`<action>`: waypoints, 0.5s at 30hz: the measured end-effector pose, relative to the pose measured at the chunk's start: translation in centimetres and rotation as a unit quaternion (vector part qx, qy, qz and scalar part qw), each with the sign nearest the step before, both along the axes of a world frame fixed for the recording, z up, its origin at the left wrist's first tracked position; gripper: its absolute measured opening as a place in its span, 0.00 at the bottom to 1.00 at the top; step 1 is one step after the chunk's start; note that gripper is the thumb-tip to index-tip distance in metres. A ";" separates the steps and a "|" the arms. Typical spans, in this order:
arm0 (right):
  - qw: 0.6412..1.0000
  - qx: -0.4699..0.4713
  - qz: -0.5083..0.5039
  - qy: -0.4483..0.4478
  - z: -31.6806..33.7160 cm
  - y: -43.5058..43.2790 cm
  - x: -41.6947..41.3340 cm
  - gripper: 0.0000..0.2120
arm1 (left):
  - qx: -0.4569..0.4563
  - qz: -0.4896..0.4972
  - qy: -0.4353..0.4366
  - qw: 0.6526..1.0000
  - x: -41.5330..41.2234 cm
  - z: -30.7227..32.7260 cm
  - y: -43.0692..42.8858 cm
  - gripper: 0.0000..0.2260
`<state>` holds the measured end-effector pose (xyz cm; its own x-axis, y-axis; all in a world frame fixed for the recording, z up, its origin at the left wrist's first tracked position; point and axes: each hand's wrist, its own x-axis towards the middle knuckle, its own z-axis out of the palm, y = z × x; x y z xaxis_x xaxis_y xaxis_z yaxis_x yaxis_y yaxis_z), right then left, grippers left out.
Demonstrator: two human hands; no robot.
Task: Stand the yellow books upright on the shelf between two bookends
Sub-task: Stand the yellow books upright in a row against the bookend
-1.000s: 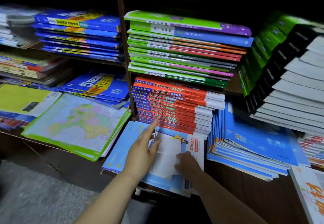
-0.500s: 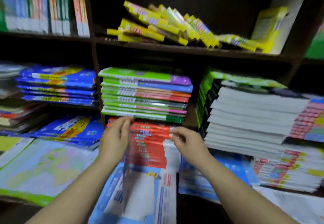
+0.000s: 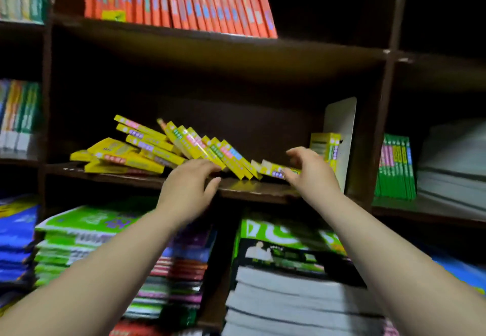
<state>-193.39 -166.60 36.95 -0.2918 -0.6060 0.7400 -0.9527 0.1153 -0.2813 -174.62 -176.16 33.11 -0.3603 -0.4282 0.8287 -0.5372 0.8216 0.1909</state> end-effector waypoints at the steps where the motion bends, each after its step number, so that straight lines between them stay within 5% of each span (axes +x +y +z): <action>1: 0.999 0.039 -0.022 0.021 0.4 -0.9 -0.9 0.24 | -0.004 0.010 -0.012 1.000 -0.6 0.5 -0.5 0.14; 6: 0.976 0.190 -0.075 0.077 1.1 -4.6 -3.2 0.35 | -0.042 0.061 -0.121 0.990 -2.9 2.5 -3.1 0.20; 15: 0.952 0.187 -0.149 0.189 1.4 -6.7 -3.5 0.17 | 0.013 0.147 -0.185 0.972 -4.9 4.5 -5.4 0.25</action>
